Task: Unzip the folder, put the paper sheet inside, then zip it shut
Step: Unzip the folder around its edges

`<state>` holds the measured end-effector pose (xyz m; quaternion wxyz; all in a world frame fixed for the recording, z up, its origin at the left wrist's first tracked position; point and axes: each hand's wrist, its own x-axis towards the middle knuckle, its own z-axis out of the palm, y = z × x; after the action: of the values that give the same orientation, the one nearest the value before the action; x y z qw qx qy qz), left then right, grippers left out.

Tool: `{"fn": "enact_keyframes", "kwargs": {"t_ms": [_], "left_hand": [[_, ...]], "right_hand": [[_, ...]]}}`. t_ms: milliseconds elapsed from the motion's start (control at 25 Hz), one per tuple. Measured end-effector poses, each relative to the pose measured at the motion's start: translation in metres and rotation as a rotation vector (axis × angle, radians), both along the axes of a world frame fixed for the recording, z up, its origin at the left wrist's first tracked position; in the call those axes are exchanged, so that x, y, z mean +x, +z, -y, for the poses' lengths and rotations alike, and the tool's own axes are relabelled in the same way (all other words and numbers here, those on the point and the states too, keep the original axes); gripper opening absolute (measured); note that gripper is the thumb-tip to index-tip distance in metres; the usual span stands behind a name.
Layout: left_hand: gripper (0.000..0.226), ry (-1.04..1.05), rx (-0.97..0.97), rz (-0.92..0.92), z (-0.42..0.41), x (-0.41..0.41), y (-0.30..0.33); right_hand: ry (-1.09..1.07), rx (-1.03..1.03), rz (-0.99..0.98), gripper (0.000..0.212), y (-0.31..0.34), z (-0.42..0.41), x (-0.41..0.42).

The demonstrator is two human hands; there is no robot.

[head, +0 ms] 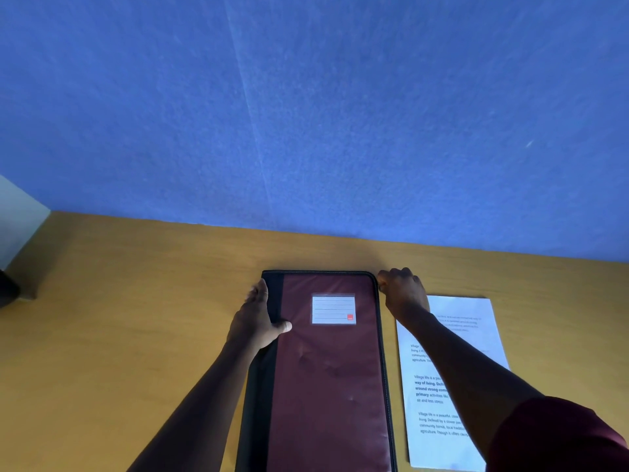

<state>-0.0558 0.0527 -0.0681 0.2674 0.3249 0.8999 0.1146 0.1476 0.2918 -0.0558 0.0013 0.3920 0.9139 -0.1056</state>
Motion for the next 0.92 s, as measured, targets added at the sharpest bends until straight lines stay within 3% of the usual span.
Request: {"fn": "enact_keyframes", "kwargs": {"t_ms": [440, 920], "left_hand": [[0.091, 0.042, 0.167, 0.013, 0.032, 0.032, 0.0], [0.095, -0.054, 0.15, 0.032, 0.085, 0.064, 0.002]], "right_hand": [[-0.053, 0.048, 0.047, 0.02, -0.004, 0.045, 0.03], [-0.106, 0.05, 0.088, 0.022, -0.003, 0.104, 0.065]]}}
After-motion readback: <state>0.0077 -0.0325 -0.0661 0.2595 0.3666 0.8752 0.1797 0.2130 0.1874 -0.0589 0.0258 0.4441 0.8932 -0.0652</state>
